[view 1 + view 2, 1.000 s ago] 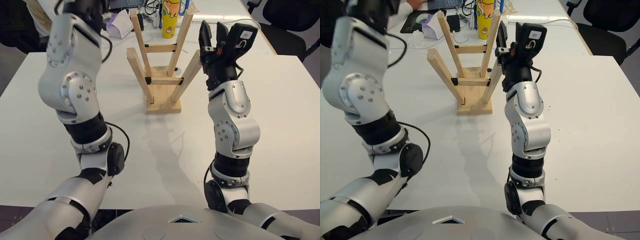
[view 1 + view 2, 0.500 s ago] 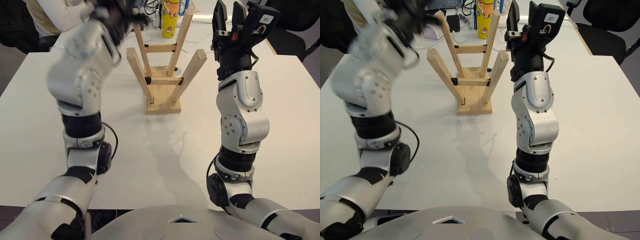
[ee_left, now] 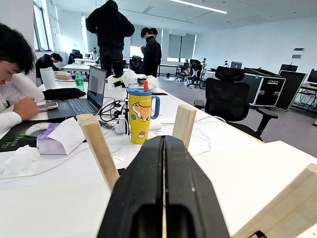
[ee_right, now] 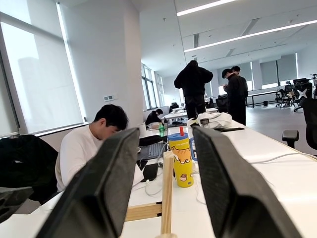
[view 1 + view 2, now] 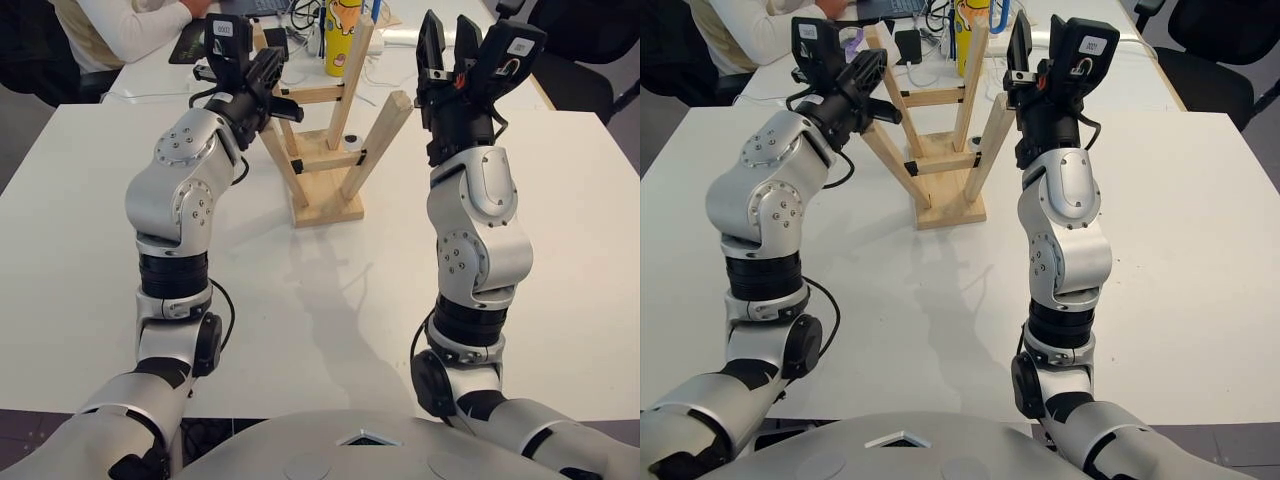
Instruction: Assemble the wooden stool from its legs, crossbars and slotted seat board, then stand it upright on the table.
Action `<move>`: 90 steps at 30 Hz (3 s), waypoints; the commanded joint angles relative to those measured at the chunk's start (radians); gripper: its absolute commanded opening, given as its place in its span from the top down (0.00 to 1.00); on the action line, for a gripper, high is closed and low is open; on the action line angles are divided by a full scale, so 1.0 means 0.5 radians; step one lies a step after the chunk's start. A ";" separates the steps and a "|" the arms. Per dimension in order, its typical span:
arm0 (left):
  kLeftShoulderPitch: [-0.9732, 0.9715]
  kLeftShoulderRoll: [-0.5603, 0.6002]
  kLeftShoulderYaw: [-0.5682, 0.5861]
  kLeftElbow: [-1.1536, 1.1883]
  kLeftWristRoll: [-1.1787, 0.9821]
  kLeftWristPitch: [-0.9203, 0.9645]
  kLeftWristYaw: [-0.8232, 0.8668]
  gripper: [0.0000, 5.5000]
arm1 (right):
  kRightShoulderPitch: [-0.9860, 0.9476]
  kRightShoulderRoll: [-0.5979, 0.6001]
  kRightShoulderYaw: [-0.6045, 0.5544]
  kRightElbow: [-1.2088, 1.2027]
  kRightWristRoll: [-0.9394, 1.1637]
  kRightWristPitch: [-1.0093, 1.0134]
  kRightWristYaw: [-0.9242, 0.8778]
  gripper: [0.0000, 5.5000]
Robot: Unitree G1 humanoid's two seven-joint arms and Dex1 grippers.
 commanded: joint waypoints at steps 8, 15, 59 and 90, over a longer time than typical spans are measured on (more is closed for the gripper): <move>-0.319 0.144 0.096 -0.126 -0.091 0.121 -0.034 1.00 | 0.018 -0.002 0.014 0.033 0.004 0.012 0.010 0.63; 0.252 0.155 -0.339 0.123 0.100 0.152 -0.156 1.00 | 0.025 -0.002 0.001 0.021 0.020 0.058 0.006 0.63; 0.071 -0.003 0.144 -0.122 0.086 -0.128 0.141 1.00 | -0.822 -0.436 -0.569 1.131 0.473 -0.371 0.397 1.00; -0.004 0.034 0.359 -0.213 0.049 -0.177 0.256 1.00 | -0.360 -0.981 0.226 0.316 1.145 0.566 2.335 1.00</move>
